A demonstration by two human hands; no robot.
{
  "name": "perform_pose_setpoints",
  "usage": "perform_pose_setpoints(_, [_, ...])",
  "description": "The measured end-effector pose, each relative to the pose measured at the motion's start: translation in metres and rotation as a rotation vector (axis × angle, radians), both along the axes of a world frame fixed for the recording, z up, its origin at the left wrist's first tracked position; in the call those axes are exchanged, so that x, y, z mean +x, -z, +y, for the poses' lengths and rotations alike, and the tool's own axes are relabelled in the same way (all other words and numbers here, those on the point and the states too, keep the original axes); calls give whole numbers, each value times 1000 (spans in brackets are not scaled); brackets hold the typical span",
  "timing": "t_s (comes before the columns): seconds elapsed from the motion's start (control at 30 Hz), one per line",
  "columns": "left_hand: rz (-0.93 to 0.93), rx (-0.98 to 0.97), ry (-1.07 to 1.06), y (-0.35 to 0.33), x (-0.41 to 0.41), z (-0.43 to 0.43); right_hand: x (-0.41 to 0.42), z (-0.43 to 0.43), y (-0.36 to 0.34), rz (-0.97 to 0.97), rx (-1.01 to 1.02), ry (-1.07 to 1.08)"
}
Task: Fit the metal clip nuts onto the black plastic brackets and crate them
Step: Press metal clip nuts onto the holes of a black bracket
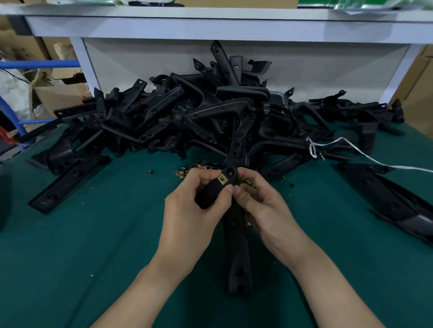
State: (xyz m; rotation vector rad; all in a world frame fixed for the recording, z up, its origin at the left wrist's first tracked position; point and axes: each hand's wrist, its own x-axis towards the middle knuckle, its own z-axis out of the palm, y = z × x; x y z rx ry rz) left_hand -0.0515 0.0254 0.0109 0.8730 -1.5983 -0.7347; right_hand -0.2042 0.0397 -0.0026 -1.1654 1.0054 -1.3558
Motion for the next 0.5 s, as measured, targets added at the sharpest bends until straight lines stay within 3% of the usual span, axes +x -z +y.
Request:
perform_pose_setpoints(0.33, [-51, 106, 13, 8, -1, -1, -1, 0, -1, -90, -7, -34])
perform_pose_setpoints(0.5, [-86, 255, 193, 9, -3, 3, -9, 0, -2, -44, -9, 7])
